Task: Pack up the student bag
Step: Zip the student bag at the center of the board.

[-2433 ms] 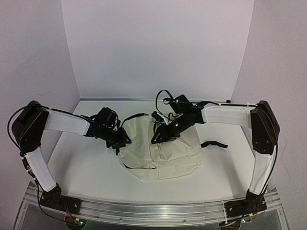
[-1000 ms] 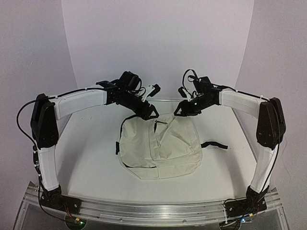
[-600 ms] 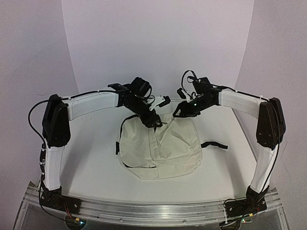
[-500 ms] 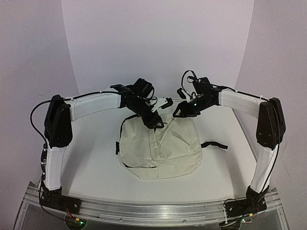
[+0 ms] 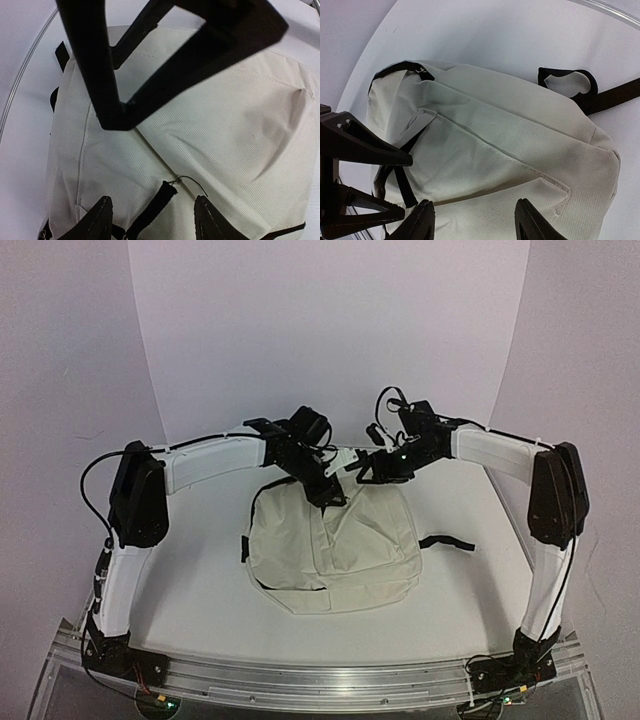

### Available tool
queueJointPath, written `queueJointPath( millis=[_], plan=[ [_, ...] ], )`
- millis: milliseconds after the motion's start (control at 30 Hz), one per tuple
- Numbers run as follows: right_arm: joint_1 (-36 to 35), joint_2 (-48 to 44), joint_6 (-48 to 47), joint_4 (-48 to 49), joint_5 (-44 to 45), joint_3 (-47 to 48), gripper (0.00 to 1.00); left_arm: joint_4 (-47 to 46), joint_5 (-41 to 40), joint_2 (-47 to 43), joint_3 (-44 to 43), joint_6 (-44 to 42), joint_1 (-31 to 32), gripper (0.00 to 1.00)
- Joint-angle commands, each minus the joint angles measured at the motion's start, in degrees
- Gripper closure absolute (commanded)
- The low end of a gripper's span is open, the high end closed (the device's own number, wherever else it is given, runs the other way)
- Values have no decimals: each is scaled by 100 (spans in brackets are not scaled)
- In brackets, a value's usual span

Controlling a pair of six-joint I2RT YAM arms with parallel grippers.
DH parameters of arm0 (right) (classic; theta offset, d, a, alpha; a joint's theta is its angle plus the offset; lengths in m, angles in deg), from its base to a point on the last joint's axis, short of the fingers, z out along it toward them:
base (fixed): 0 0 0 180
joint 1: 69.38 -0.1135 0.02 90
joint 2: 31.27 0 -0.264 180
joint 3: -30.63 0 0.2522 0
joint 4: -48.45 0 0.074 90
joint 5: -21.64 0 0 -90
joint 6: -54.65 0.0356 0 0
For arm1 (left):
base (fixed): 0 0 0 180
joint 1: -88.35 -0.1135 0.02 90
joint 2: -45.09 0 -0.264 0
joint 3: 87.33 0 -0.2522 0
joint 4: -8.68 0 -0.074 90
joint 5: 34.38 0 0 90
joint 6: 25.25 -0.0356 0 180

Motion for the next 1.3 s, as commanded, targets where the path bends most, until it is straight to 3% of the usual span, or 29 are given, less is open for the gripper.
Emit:
queueJointPath(
  millis=[0,267,433,700,1067,1267],
  plan=[
    [23,246,-6,10,64,327,40,-28,-124,174,-451,-182,-4,55],
    [29,672,-133,1,102,733,33,-103,-134,-12,-376,-105,6,86],
    [33,915,-172,1,73,1013,32,-720,-92,-501,277,162,58,99],
    [15,1218,18,9,-435,1222,32,-1087,-143,-1000,962,303,180,100],
    [24,1619,20,-11,329,1110,34,-1332,-10,-1477,1802,471,388,100],
    [25,1568,-103,-114,377,1070,35,-1980,1,-1961,2791,570,522,100]
  ],
)
